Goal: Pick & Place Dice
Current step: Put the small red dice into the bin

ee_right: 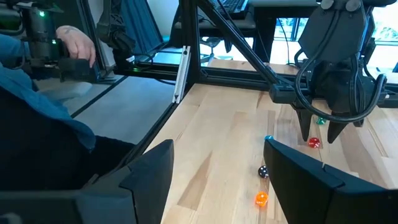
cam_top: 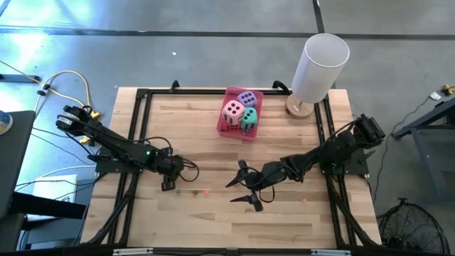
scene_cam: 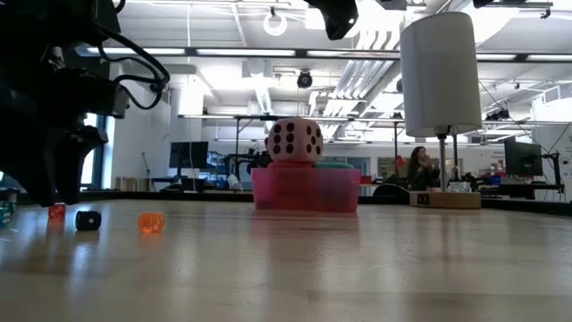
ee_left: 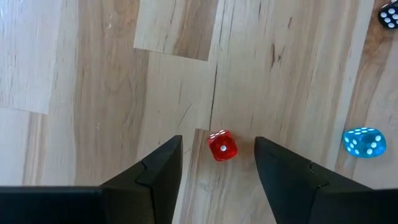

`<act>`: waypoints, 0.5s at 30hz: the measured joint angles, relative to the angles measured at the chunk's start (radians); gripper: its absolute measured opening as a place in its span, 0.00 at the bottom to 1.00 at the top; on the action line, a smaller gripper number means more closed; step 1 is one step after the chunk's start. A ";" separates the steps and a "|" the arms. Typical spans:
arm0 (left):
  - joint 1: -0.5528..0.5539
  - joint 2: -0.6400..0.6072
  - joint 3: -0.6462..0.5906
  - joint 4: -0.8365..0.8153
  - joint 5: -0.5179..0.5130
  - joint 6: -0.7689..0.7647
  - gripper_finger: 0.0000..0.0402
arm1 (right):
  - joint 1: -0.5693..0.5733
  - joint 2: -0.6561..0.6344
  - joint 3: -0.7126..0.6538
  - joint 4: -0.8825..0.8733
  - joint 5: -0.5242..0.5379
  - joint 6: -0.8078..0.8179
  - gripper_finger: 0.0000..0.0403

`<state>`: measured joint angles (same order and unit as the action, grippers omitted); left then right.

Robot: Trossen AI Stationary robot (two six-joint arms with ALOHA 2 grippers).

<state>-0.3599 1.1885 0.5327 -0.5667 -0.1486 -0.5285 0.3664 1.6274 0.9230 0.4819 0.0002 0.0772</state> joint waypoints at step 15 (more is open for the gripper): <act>0.000 0.000 0.000 0.026 0.000 -0.012 0.47 | 0.000 0.000 0.000 -0.002 0.000 -0.002 0.60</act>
<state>-0.3599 1.1886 0.5331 -0.5410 -0.1490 -0.5407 0.3664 1.6272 0.9230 0.4797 0.0002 0.0750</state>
